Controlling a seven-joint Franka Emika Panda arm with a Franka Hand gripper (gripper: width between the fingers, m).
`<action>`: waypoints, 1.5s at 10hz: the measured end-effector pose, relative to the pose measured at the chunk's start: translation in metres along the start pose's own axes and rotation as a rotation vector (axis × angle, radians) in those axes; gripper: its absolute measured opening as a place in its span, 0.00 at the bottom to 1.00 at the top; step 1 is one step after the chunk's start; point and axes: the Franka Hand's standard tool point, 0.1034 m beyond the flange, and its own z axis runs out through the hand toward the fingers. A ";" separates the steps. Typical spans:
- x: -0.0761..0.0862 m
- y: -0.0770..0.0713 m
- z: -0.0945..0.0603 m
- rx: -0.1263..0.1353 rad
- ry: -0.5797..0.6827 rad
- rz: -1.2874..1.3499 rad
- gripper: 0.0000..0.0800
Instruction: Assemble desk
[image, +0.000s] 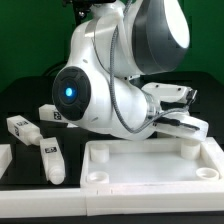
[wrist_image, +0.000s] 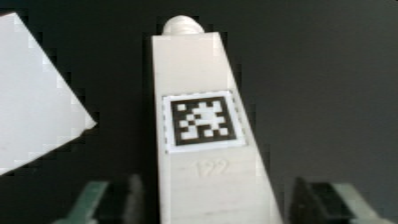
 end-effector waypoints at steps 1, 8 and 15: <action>0.000 0.000 0.000 0.000 0.000 0.000 0.44; -0.051 -0.029 -0.078 0.033 0.316 -0.167 0.36; -0.077 -0.079 -0.144 -0.063 0.819 -0.456 0.36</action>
Offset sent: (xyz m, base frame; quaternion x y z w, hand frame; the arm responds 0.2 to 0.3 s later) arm -0.0041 -0.0015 0.0528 -0.0106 -0.0051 -0.0620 0.9980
